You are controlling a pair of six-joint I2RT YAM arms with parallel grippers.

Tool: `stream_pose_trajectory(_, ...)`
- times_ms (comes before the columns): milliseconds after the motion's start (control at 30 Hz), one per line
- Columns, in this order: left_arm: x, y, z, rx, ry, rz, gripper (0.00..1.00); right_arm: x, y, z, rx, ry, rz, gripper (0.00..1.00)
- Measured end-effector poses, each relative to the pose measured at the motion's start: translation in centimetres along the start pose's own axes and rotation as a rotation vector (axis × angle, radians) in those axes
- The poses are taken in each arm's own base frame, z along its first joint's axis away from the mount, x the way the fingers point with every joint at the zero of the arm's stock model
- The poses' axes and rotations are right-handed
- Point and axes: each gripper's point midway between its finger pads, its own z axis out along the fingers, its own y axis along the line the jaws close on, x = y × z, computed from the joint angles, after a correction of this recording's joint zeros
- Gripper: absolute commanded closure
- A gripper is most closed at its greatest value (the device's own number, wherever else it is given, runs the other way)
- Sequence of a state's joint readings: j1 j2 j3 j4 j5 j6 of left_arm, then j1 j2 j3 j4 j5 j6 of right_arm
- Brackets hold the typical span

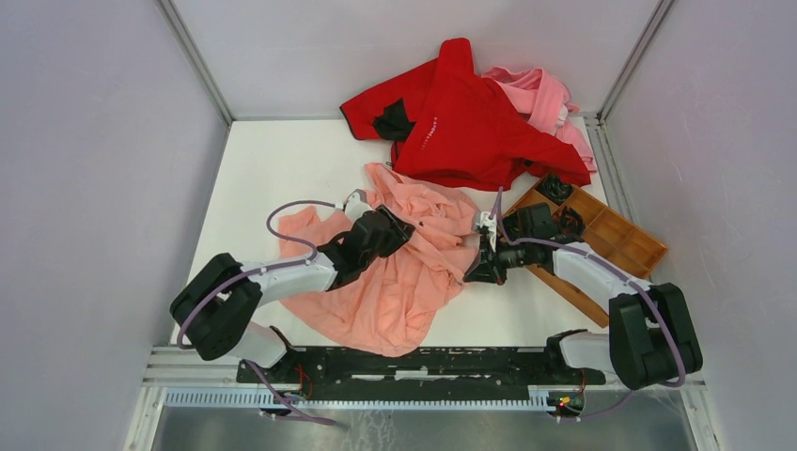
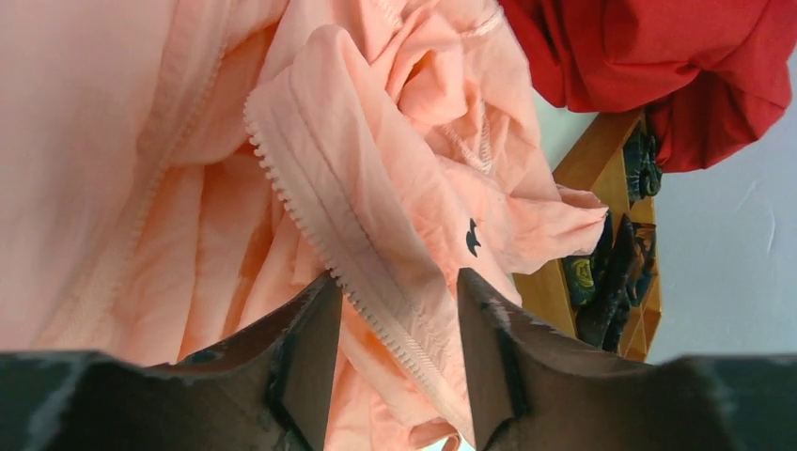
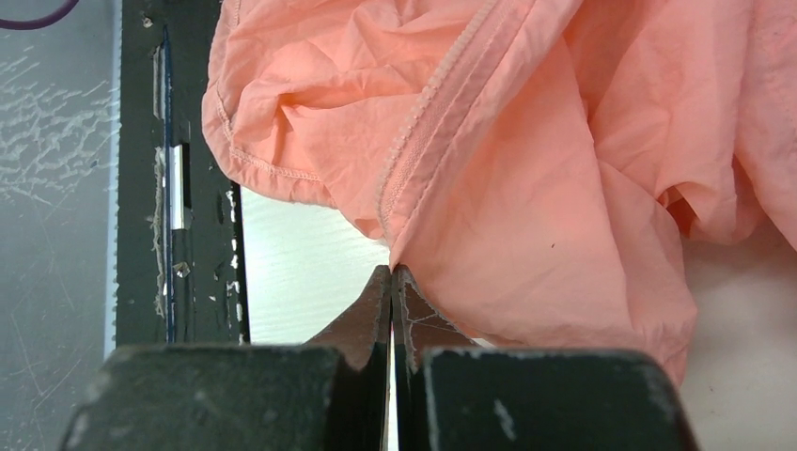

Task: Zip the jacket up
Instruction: Place the jacket at the center of the board.

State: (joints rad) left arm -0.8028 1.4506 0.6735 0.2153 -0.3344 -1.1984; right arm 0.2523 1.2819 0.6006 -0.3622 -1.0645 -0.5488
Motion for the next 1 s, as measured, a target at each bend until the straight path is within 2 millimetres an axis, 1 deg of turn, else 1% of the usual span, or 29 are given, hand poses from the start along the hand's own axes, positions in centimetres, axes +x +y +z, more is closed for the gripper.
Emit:
stream_pose_trajectory(67,-0.5,-0.3,0.4,0.024,-0.003,0.022,0.69,0.1,0.0,0.1,-0.008,0.003,0.013,1.00)
stream_pose_trajectory(133,-0.9,-1.2,0.6,0.081,0.003,0.056,0.85,0.4,0.1,0.3,-0.021,0.006,0.032,1.00)
stream_pose_trajectory(167,-1.1,-1.7,0.7,0.114,0.009,0.081,0.92,0.5,0.2,0.3,-0.027,0.007,0.040,1.00)
stream_pose_trajectory(200,-1.2,-2.4,0.7,0.154,0.018,0.109,0.97,0.6,0.2,0.4,-0.034,0.008,0.048,1.00)
stream_pose_trajectory(300,-1.1,-4.0,1.0,0.266,0.060,0.205,0.98,0.6,0.6,0.4,-0.054,-0.002,0.062,1.00)
stream_pose_trajectory(400,-1.0,-5.9,1.7,0.351,0.093,0.308,0.98,0.3,0.7,0.3,-0.064,-0.020,0.070,1.00)
stream_pose_trajectory(533,-1.1,-10.6,2.0,0.515,0.111,0.438,0.98,-0.7,0.5,-0.3,-0.059,-0.066,0.085,1.00)
stream_pose_trajectory(633,-1.6,-14.6,1.3,0.668,0.092,0.505,0.98,-1.7,0.6,-0.8,-0.044,-0.119,0.078,1.00)
stream_pose_trajectory(700,-1.8,-16.8,0.7,0.763,0.080,0.537,0.98,-2.4,0.7,-1.3,-0.041,-0.150,0.069,1.00)
stream_pose_trajectory(800,-1.6,-19.6,-0.1,0.897,0.072,0.565,0.98,-3.5,0.7,-2.2,-0.031,-0.196,0.050,1.00)
stream_pose_trajectory(867,-1.6,-21.5,-0.7,0.988,0.058,0.582,0.98,-4.3,0.5,-3.2,-0.010,-0.229,0.031,1.00)
stream_pose_trajectory(1000,-1.8,-23.8,-1.7,1.101,0.021,0.599,0.98,-5.5,0.3,-4.6,0.030,-0.283,0.005,1.00)
